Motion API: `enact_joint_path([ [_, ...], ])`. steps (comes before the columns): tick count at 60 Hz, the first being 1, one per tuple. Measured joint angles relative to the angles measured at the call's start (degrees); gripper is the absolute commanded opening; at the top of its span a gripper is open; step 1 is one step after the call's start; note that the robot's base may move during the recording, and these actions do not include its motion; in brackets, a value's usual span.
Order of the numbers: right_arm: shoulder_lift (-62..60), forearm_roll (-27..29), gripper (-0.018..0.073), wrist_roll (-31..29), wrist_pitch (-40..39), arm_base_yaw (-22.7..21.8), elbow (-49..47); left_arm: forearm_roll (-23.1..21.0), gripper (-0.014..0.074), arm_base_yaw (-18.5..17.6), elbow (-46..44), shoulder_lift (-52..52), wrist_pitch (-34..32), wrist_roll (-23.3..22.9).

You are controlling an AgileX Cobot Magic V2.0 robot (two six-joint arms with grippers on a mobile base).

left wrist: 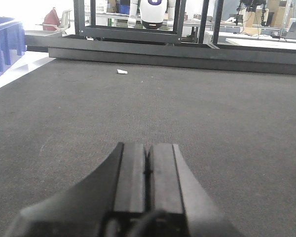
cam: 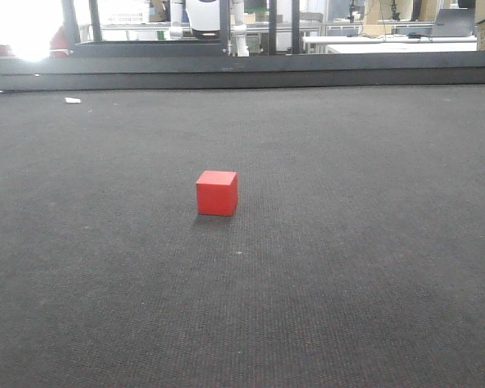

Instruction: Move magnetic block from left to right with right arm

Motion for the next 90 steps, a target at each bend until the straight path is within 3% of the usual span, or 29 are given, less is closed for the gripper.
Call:
enact_joint_path([
  [53, 0.00, 0.00, 0.0065, 0.00, 0.00, 0.00, 0.00, 0.00, -0.0116, 0.00, 0.00, 0.00, 0.00, 0.00],
  [74, 0.00, 0.00, 0.0065, 0.00, -7.95, 0.00, -0.15, 0.00, -0.0116, 0.00, 0.00, 0.00, 0.00, 0.00],
  [82, 1.59, 0.00, 0.0066, 0.00, -3.09, 0.00, -6.99, 0.00, -0.0116, 0.00, 0.00, 0.00, 0.00, 0.00],
  [90, 11.20, 0.00, 0.0100, 0.00, 0.07, 0.00, -17.07, 0.00, -0.0116, 0.00, 0.00, 0.00, 0.00, 0.00],
])
